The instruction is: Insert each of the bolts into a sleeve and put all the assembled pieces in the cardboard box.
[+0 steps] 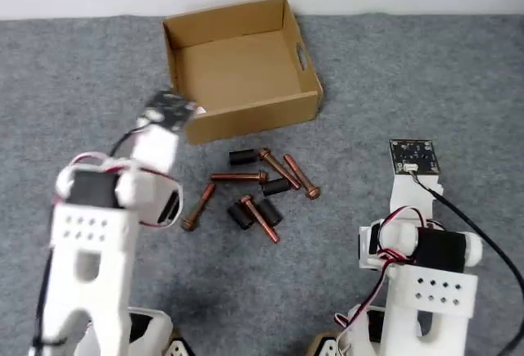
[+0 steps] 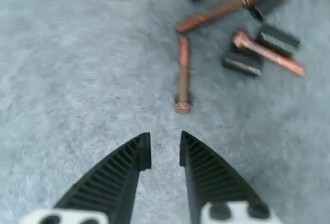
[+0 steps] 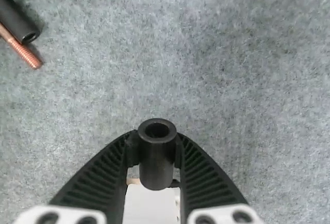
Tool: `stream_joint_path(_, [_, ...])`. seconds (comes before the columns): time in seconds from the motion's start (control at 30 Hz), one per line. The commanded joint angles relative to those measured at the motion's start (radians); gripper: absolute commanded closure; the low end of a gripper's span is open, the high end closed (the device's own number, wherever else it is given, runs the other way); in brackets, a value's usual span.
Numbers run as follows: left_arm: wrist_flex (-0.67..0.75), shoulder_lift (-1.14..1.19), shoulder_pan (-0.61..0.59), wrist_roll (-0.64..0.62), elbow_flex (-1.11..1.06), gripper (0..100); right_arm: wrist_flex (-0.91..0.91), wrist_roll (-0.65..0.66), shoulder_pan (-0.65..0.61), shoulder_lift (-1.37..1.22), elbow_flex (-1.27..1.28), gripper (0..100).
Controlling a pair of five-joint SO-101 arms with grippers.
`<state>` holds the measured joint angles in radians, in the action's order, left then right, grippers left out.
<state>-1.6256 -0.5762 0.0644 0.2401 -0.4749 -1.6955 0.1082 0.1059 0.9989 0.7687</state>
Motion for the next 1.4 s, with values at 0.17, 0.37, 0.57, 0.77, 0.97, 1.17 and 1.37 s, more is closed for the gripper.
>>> stream_joint_path(0.17, [0.106,0.313,0.16,0.226,0.168,89,0.016,-0.008,0.008,0.013,-0.006,99.1])
stream_joint_path(0.37, [0.107,0.549,0.226,0.397,0.358,76,0.038,-0.006,0.013,0.013,0.028,99.1])
stream_joint_path(0.57, [0.114,0.761,0.219,0.496,0.549,73,0.038,-0.006,0.093,0.013,0.028,99.1])
stream_joint_path(0.77, [0.114,0.968,0.224,0.502,0.777,73,0.038,-0.006,0.102,0.013,0.028,99.1])
stream_joint_path(0.97, [0.107,1.145,0.227,0.502,0.946,74,0.039,-0.006,0.102,0.013,0.029,99.1])
stream_joint_path(1.17, [0.106,1.267,0.241,0.502,1.029,76,0.039,-0.006,0.105,0.013,0.029,99.1])
stream_joint_path(1.37, [0.106,1.315,0.288,0.502,1.032,76,0.039,-0.006,0.105,0.013,0.029,99.1])
